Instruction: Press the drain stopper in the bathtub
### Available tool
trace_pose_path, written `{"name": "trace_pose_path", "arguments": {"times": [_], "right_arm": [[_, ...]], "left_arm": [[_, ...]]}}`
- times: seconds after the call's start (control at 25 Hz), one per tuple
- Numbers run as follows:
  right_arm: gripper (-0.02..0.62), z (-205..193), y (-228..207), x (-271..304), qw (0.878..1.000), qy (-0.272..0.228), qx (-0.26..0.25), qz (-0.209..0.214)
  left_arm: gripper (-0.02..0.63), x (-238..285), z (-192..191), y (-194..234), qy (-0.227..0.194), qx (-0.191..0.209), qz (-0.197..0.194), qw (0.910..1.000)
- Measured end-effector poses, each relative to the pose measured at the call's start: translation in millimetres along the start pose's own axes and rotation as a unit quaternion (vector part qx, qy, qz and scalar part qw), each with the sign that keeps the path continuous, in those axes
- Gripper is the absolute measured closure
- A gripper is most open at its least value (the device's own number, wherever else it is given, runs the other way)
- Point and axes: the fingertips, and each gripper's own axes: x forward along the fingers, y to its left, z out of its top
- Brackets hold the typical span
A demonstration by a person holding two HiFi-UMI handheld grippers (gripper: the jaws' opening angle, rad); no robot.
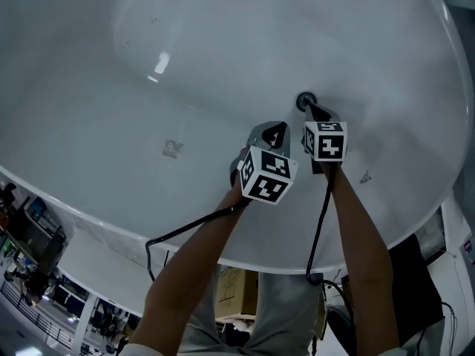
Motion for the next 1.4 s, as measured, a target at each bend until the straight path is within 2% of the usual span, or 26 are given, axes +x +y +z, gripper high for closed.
{"name": "trace_pose_path", "arguments": {"times": [0.2,0.52,0.8,0.96,1.16,1.4], "right_arm": [[0.592,22,28,-47,0.999,-0.025,-0.016,0.022],[0.592,39,57,-134,0.998,-0.058,0.003,0.030],[0.592,82,72,-225,0.994,-0.110,-0.006,0.019],[0.592,98,100,-276,0.991,-0.127,-0.025,0.032],[0.592,124,129,-320,0.986,-0.150,-0.042,0.066],[0.592,163,154,-397,0.971,-0.216,-0.074,0.075]], "left_arm": [[0.606,-39,19,-1,-0.013,0.003,0.013,0.9998],[0.607,-113,51,-12,-0.028,0.004,0.024,0.9993],[0.606,-178,99,-22,-0.075,0.014,0.029,0.9966],[0.607,-219,111,-30,-0.098,0.001,0.029,0.9948],[0.607,-268,130,-41,-0.118,0.005,0.037,0.9923],[0.607,-346,171,-59,-0.171,0.000,0.043,0.9843]]}}
